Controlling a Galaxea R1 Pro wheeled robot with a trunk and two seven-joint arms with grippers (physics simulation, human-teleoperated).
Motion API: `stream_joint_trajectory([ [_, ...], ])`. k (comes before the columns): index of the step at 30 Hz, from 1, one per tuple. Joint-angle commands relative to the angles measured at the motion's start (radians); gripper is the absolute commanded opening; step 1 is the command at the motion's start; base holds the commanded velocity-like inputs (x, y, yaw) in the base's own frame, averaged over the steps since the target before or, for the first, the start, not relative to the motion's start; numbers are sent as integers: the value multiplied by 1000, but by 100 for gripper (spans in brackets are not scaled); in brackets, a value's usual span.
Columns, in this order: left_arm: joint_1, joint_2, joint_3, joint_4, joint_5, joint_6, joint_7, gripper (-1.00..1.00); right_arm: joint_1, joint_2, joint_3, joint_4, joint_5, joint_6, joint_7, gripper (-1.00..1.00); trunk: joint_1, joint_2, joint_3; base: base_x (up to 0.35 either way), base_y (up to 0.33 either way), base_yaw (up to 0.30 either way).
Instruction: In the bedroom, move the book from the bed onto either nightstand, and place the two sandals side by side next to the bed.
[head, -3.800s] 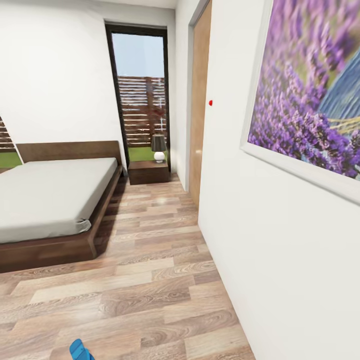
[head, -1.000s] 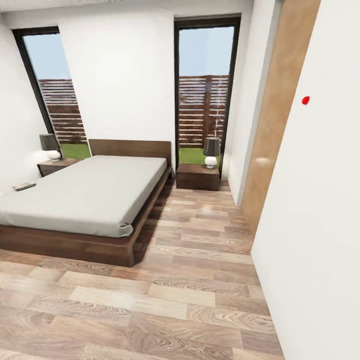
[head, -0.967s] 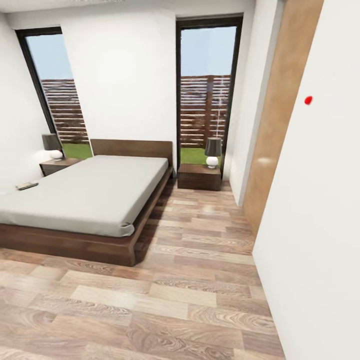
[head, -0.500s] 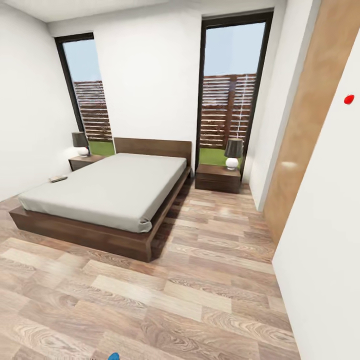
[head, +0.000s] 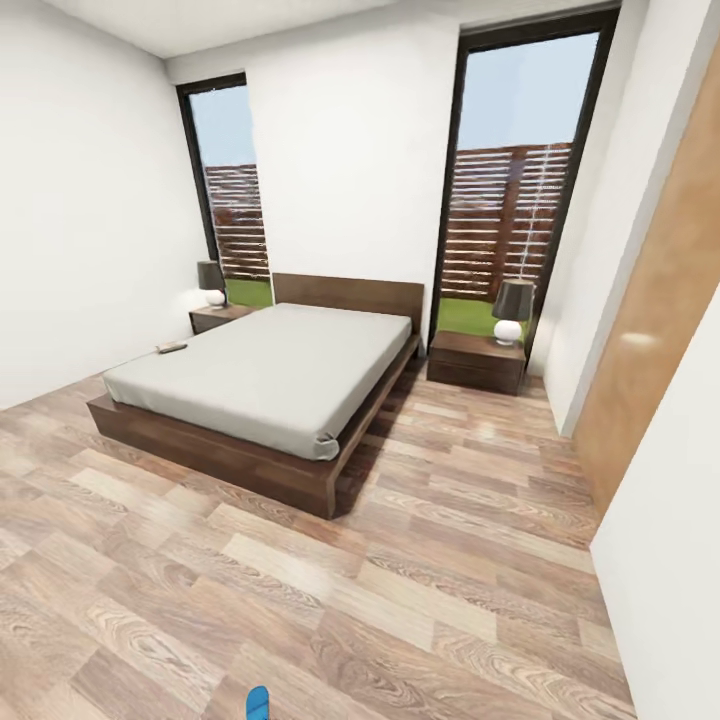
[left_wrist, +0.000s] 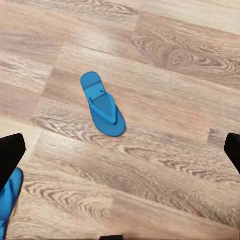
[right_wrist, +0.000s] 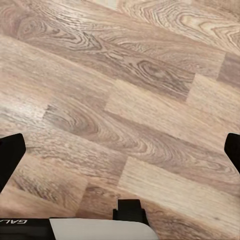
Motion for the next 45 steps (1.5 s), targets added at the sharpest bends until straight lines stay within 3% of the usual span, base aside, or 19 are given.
stream_joint_trajectory([
  [1, 0, 0, 1, 0, -9, -2, 0, 100, 0, 0, -1, 0, 0, -3, 0, 100, 0, 0, -1, 0, 0, 267],
  [7, 0, 0, 1, 0, -9, -2, 0, 100, 0, 0, 0, 0, 0, -3, 0, 100, 0, 0, -1, 0, 0, 186],
  [29, 0, 0, 1, 0, -9, -2, 0, 100, 0, 0, 1, 0, 0, -3, 0, 100, 0, 0, -1, 72, -71, 12],
  [45, 0, 0, 1, 0, -9, -2, 0, 100, 0, 0, 1, 0, 0, -3, 0, 100, 0, 0, -1, 2, -2, 258],
])
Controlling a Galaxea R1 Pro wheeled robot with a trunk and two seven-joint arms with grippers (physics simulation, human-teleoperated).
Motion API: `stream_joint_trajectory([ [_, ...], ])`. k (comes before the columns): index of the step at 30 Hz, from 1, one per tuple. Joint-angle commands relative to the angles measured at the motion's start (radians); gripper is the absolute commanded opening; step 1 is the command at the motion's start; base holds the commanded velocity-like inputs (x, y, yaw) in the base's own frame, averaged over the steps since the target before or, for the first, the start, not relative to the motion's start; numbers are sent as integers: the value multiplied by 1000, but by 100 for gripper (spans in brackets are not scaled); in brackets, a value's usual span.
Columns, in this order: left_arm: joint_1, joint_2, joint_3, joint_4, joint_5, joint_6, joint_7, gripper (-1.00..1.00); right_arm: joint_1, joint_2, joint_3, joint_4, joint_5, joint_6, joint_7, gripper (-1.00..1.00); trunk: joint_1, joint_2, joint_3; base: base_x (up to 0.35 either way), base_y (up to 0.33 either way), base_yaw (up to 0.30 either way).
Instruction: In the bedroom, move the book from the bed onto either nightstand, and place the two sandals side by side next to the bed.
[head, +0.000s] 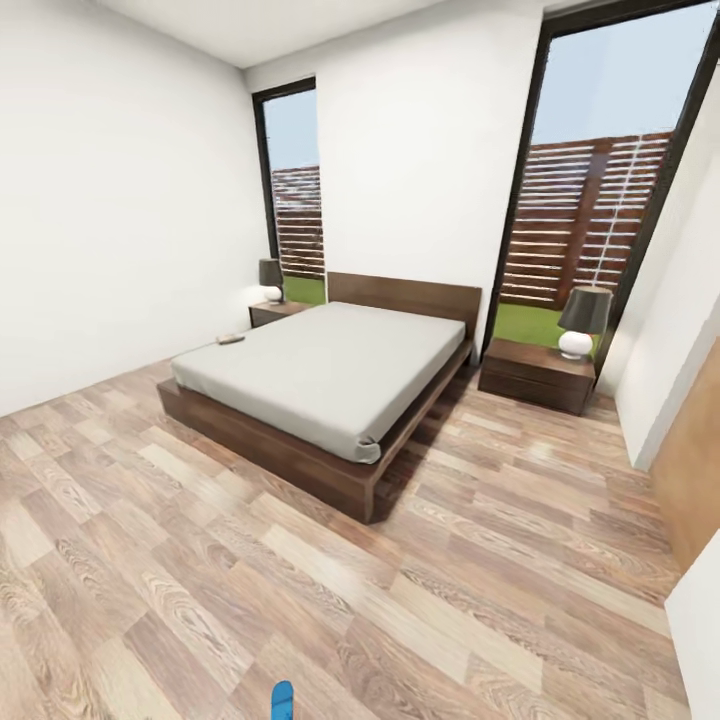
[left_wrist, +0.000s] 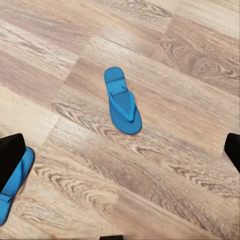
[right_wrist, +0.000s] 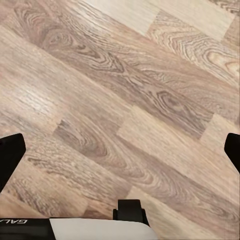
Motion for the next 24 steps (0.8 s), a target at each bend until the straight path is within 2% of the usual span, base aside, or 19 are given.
stream_joint_trajectory([
  [1, 0, 0, 1, 0, -9, -2, 0, 100, 0, 0, -1, 0, 0, -3, 0, 100, 0, 0, -1, 0, 0, 149],
  [7, 0, 0, 1, 0, -9, -1, 0, 100, 0, 0, -1, 0, 0, -3, 0, 100, 0, 0, -1, 16, -14, 48],
  [16, 0, 0, 1, 0, -9, -1, 0, 100, 0, 0, -1, 0, 0, -3, 0, 100, 0, 0, -1, 145, -131, 5],
  [24, 0, 0, 1, 0, -9, -1, 0, 100, 0, 0, 0, 0, 0, -3, 0, 100, 0, 0, -1, 34, -31, 0],
])
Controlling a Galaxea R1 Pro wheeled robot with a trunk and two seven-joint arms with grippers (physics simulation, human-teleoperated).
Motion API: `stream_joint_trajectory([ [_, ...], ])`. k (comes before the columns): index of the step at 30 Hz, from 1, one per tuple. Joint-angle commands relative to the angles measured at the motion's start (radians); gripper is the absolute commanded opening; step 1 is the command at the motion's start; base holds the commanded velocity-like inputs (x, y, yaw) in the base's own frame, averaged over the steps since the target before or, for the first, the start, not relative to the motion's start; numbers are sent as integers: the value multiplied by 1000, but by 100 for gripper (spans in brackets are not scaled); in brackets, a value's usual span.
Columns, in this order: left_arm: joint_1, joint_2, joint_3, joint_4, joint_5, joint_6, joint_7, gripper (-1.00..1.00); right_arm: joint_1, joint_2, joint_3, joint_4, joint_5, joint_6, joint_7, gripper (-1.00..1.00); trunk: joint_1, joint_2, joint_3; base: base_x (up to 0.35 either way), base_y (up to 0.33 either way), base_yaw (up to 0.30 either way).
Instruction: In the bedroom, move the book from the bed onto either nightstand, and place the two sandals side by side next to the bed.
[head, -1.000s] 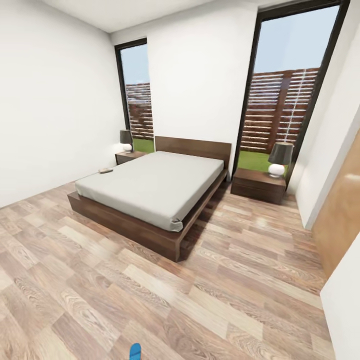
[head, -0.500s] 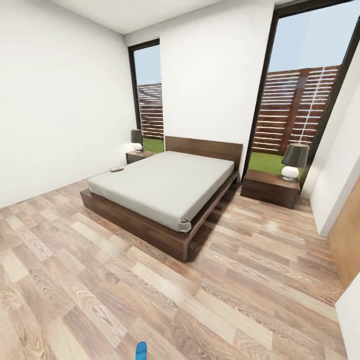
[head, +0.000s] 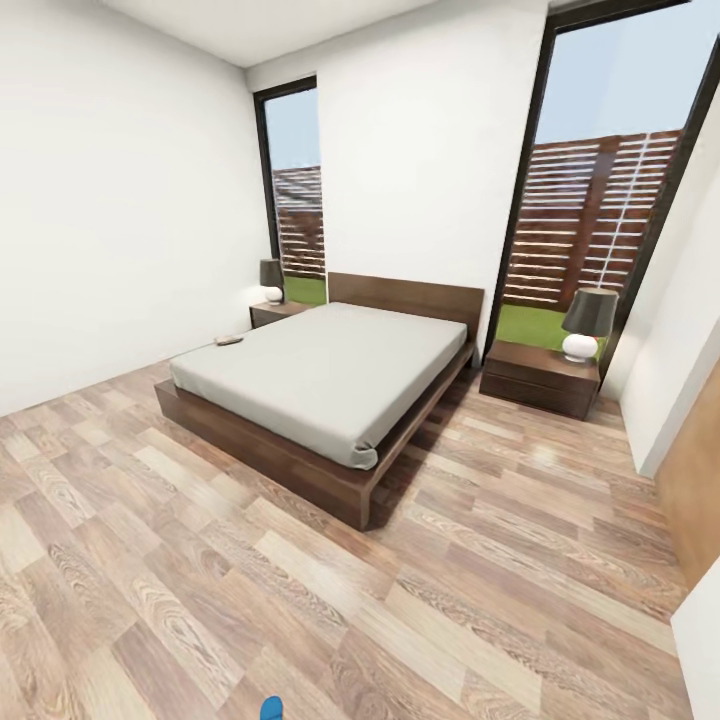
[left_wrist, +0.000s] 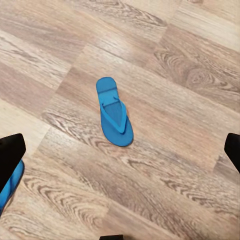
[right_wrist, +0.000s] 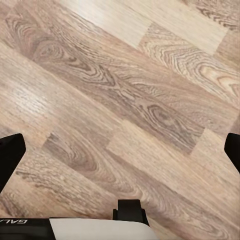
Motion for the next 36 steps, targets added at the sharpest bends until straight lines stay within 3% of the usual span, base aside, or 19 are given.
stream_joint_trajectory([
  [1, 0, 0, 1, 0, -9, -3, 0, 100, 0, 0, -1, 0, 0, -3, 0, 100, 0, 0, -1, 5, -5, 0],
  [23, 0, 0, 1, 0, -9, -3, 0, 100, 0, 0, -1, 0, 0, -3, 0, 100, 0, 0, -1, 49, -90, 4],
  [36, 0, 0, 1, 0, -9, -2, 0, 100, 0, 0, -2, 0, 0, -3, 0, 100, 0, 0, -1, 1, -1, 225],
])
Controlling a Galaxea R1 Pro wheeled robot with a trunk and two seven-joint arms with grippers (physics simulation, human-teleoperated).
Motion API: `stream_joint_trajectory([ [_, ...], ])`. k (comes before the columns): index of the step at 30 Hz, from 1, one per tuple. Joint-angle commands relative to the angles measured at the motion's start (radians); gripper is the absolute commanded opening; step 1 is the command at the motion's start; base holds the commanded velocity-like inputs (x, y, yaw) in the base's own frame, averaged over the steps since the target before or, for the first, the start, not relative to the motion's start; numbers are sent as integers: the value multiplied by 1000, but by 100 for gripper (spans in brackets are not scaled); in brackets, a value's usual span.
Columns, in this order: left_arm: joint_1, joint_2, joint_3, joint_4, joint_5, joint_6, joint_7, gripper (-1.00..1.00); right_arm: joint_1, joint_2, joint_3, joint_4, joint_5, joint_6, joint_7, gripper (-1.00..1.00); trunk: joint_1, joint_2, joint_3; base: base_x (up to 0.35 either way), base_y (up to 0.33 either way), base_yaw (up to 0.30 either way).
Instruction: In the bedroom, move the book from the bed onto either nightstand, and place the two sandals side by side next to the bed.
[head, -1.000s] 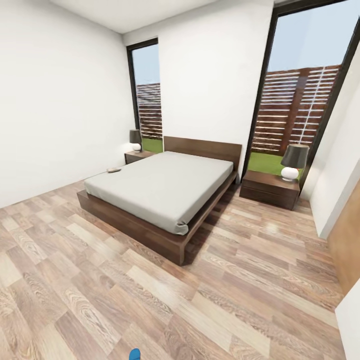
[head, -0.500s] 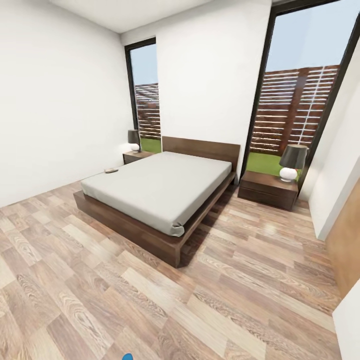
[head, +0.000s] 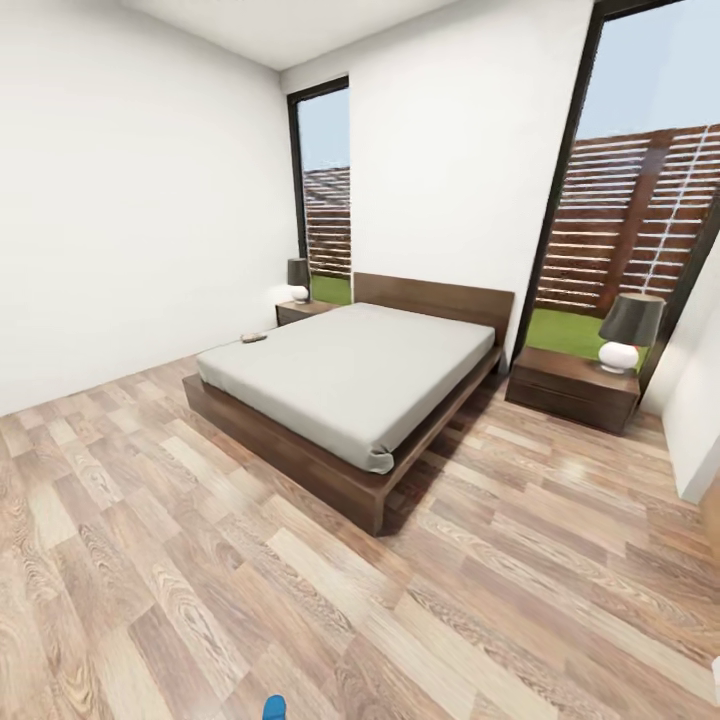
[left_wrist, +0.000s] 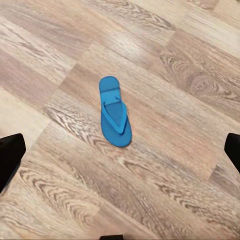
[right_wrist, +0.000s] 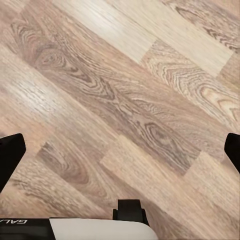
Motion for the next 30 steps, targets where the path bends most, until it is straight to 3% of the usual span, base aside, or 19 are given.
stream_joint_trajectory([
  [1, 0, 0, 1, 0, -9, -2, 0, 100, 0, 0, 0, 0, 0, -3, 0, 100, 0, 0, -1, 0, 0, 128],
  [26, 0, 2, 2, -2, -7, -4, 0, 100, 0, -2, -1, 0, -2, -3, 0, 100, 0, 0, -1, 0, 0, 14],
  [30, -4, 2, 2, -78, -9, 5, 3, 100, 0, -2, -1, 0, -2, -3, 0, 100, 0, 0, -1, 0, 0, 0],
])
